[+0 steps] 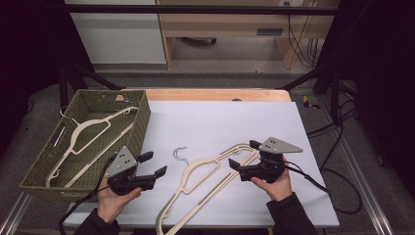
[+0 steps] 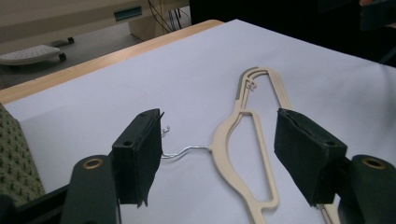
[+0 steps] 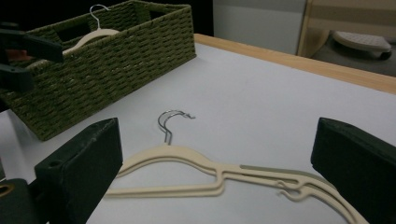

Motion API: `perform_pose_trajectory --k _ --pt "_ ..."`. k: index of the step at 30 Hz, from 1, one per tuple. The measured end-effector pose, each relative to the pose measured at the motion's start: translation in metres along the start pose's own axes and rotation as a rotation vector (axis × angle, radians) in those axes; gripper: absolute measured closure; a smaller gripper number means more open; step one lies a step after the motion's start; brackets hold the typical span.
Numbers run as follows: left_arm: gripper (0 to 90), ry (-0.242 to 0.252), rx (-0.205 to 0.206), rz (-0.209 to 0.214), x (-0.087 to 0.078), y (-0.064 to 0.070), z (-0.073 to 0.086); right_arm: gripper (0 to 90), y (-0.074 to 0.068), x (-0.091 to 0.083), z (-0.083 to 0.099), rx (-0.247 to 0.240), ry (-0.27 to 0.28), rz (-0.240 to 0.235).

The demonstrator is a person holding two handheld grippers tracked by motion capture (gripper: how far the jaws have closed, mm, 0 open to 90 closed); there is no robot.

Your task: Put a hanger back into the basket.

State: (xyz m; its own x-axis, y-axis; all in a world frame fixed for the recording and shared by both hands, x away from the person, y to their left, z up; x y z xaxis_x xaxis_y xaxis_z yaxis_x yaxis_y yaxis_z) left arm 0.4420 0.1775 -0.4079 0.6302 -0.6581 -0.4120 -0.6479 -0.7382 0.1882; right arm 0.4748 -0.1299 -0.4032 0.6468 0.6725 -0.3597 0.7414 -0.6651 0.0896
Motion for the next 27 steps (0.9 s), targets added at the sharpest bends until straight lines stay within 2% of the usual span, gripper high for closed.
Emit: perform_pose_trajectory --k 3,6,8,10,13,15,16,17,20,21,27 --pt "32.8 -0.064 -0.027 0.035 0.004 0.005 0.009 4.1 -0.007 0.016 -0.003 -0.012 -0.023 -0.017" --pt "29.9 -0.089 -0.023 0.026 0.008 0.008 0.017 5.3 -0.014 0.031 -0.005 -0.011 -0.041 -0.029" --pt "22.4 -0.104 -0.018 0.026 0.01 0.01 0.021 6.4 -0.018 0.04 -0.005 -0.018 -0.055 -0.039" --pt "20.8 -0.074 -0.037 0.025 0.012 0.01 0.025 7.5 -0.022 0.049 -0.005 -0.017 -0.072 -0.042" --pt "20.8 -0.055 -0.095 0.029 0.017 0.006 0.036 9.4 -0.028 0.063 -0.005 -0.015 -0.092 -0.048" --pt "19.1 -0.066 -0.095 0.021 0.018 0.006 0.04 11.5 -0.031 0.072 -0.004 -0.016 -0.111 -0.053" --pt "17.0 -0.088 -0.05 -0.015 0.021 0.007 0.045 12.0 -0.033 0.076 -0.003 -0.023 -0.118 -0.059" --pt "15.4 -0.088 -0.043 -0.022 0.021 0.008 0.046 13.1 -0.035 0.081 -0.003 -0.024 -0.124 -0.063" --pt "12.9 -0.079 -0.049 -0.008 0.021 0.01 0.048 15.0 -0.038 0.091 -0.002 -0.023 -0.133 -0.064" --pt "11.2 -0.08 -0.047 -0.004 0.021 0.011 0.05 16.9 -0.041 0.1 0.0 -0.022 -0.147 -0.071" --pt "8.9 -0.083 -0.064 -0.014 0.02 0.005 0.057 24.3 -0.054 0.131 0.008 -0.042 -0.215 -0.081"
Point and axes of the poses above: each handheld gripper's, and its own axes: x roughly forward along the jaws, z roughly out of its underside, y roughly to its right, the point moved 6 cm from there along x, roughly forward along the jaws, and after that the axes turned 13 degrees about -x, right-handed, at the moved point
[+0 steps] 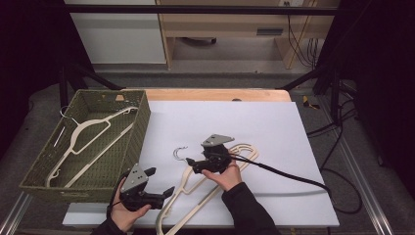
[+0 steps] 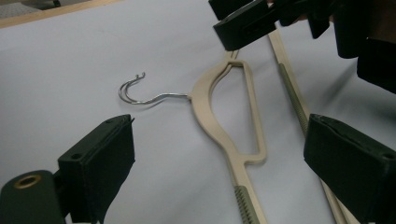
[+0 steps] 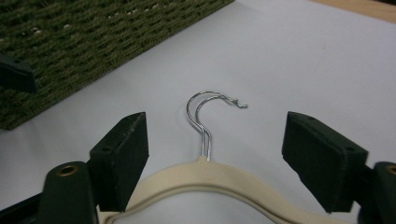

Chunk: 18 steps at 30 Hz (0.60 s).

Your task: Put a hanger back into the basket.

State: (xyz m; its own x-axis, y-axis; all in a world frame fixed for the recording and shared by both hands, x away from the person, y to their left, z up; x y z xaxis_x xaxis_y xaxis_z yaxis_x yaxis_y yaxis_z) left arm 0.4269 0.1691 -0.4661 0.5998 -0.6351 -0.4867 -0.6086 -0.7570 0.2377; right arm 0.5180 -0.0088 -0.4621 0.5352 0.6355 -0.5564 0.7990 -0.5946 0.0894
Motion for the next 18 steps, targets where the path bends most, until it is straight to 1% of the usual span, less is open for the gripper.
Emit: perform_pose_trajectory --k 1,4,6,7,8,9,11,12,13,15,16,18 --pt "8.9 -0.002 0.0 -0.004 0.0 -0.001 0.001 25.8 -0.002 0.006 0.0 0.003 -0.008 -0.003" --pt "8.2 -0.013 0.006 -0.016 0.001 -0.002 0.004 30.5 -0.004 0.021 0.002 -0.012 -0.043 -0.006" --pt "8.1 -0.017 0.0 -0.016 0.002 -0.003 0.006 34.3 -0.006 0.03 0.003 -0.01 -0.059 -0.014" --pt "8.0 -0.016 -0.001 -0.017 0.002 -0.003 0.007 36.5 -0.008 0.034 0.004 -0.008 -0.07 -0.013" --pt "8.0 -0.019 0.002 -0.018 0.003 -0.003 0.007 39.2 -0.009 0.037 0.005 -0.027 -0.076 -0.015" --pt "8.0 -0.021 0.002 -0.018 0.003 -0.003 0.008 41.6 -0.009 0.04 0.006 -0.025 -0.085 -0.014" --pt "7.9 -0.023 0.001 -0.017 0.004 -0.004 0.008 46.8 -0.009 0.045 0.008 -0.036 -0.103 -0.004" --pt "7.9 -0.024 -0.006 -0.017 0.005 -0.004 0.009 49.1 -0.009 0.047 0.008 -0.036 -0.108 -0.012" --pt "7.9 -0.024 -0.006 -0.017 0.005 -0.004 0.009 52.0 -0.009 0.049 0.008 -0.02 -0.112 -0.018" --pt "7.9 -0.029 -0.01 -0.014 0.006 -0.005 0.009 56.9 -0.008 0.053 0.008 -0.007 -0.116 -0.031" --pt "7.9 -0.028 -0.015 -0.016 0.006 -0.006 0.009 59.0 -0.007 0.055 0.009 0.002 -0.118 -0.025" --pt "7.9 -0.03 -0.019 -0.013 0.007 -0.007 0.009 61.9 -0.005 0.059 0.011 0.011 -0.129 -0.029"
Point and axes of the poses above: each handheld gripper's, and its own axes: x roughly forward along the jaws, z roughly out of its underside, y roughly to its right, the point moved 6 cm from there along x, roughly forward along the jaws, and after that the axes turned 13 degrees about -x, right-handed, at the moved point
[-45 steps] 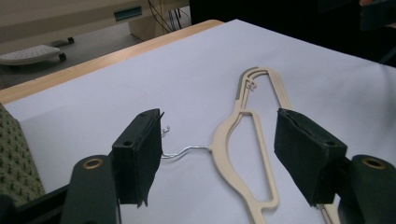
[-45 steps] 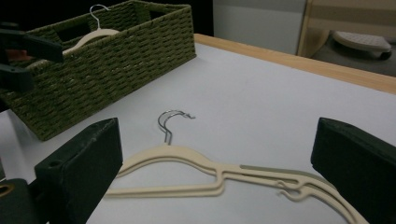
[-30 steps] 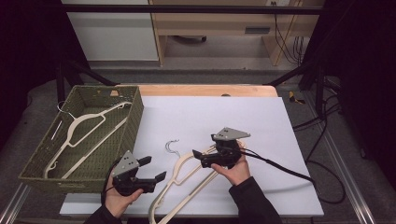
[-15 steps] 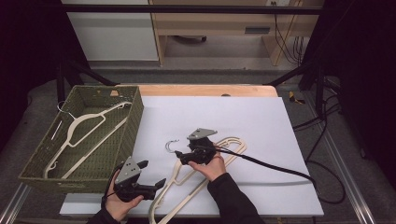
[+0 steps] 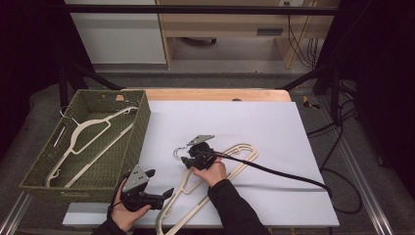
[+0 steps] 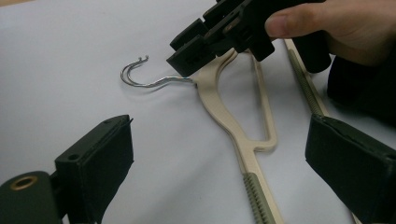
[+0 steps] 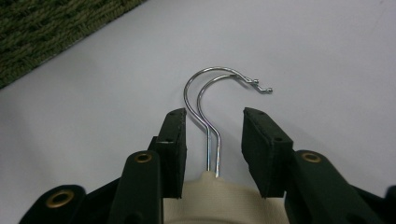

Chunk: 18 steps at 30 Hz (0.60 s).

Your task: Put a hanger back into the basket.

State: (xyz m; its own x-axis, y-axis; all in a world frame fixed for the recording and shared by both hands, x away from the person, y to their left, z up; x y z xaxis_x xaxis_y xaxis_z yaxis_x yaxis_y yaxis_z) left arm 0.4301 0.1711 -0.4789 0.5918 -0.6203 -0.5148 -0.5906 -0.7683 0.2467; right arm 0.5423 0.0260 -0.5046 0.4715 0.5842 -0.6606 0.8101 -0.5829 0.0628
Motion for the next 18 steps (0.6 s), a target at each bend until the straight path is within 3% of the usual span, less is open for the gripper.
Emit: perform_pose_trajectory --k 5,6,15,18 --pt "8.0 0.0 -0.004 -0.001 0.001 -0.001 0.0 68.4 -0.002 0.008 0.005 0.018 -0.024 -0.018" --pt "8.1 -0.003 -0.005 -0.002 0.001 -0.001 0.0 69.7 -0.001 0.009 0.006 0.0 -0.03 -0.022" --pt "8.9 -0.014 -0.012 -0.002 0.004 -0.002 0.001 87.2 -0.001 0.012 0.01 -0.009 -0.054 -0.006" --pt "9.0 -0.024 -0.01 0.0 0.005 -0.001 0.002 88.9 -0.001 0.012 0.01 0.016 -0.06 0.001"
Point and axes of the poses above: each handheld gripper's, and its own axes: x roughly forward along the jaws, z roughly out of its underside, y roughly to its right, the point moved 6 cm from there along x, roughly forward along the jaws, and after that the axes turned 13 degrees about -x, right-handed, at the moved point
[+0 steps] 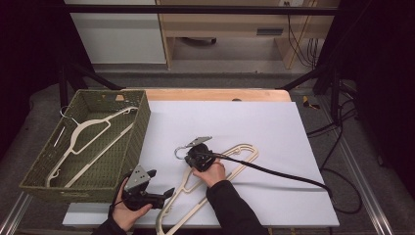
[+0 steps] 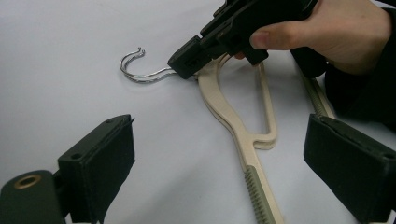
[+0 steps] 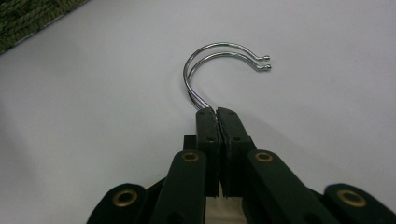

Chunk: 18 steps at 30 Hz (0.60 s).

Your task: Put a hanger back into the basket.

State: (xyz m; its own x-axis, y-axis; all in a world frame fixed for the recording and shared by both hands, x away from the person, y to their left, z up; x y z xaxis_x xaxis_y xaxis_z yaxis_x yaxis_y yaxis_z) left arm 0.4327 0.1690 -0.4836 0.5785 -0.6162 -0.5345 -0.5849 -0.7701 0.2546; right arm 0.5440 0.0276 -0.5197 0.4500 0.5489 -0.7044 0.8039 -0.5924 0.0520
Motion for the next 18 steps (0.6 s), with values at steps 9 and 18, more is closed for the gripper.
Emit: perform_pose_trajectory --k 9,18 --pt "10.9 -0.028 0.008 0.023 0.01 0.006 -0.006 89.3 -0.001 -0.013 -0.006 -0.013 0.055 0.03" --pt "19.4 -0.06 0.014 0.056 0.032 0.016 -0.024 89.4 -0.005 -0.036 -0.015 -0.049 0.124 0.029"
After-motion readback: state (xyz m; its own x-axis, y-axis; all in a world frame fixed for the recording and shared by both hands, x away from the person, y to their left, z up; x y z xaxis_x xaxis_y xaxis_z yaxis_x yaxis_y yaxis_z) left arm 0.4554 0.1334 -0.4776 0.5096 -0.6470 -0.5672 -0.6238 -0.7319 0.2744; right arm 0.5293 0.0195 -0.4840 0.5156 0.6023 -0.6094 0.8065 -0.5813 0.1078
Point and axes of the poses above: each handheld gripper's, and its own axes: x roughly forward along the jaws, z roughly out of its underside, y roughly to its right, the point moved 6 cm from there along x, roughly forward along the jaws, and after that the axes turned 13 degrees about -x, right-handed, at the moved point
